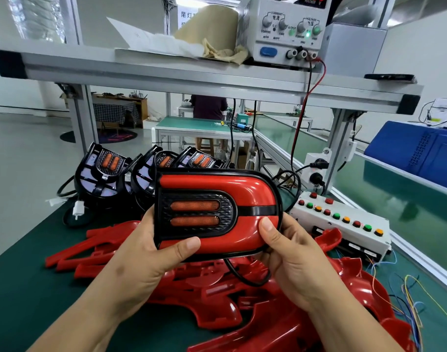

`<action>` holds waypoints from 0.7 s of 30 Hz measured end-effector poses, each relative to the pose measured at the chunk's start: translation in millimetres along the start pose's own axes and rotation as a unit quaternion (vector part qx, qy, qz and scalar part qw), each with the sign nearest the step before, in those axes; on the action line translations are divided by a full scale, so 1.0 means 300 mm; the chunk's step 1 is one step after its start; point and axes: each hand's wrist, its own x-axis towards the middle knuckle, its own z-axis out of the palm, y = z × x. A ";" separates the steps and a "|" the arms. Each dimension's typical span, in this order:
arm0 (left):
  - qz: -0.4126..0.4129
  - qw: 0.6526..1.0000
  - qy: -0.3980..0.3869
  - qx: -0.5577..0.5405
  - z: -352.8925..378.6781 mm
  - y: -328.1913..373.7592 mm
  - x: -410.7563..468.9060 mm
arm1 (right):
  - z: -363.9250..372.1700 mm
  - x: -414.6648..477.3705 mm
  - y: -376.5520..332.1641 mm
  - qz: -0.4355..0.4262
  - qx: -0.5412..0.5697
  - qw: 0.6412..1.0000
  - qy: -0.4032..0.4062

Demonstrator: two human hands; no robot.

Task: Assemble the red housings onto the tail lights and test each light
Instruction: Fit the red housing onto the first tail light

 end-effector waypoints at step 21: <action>-0.035 0.990 -0.020 -0.132 -0.002 0.014 0.006 | -0.001 0.003 -0.012 0.033 0.022 0.999 0.035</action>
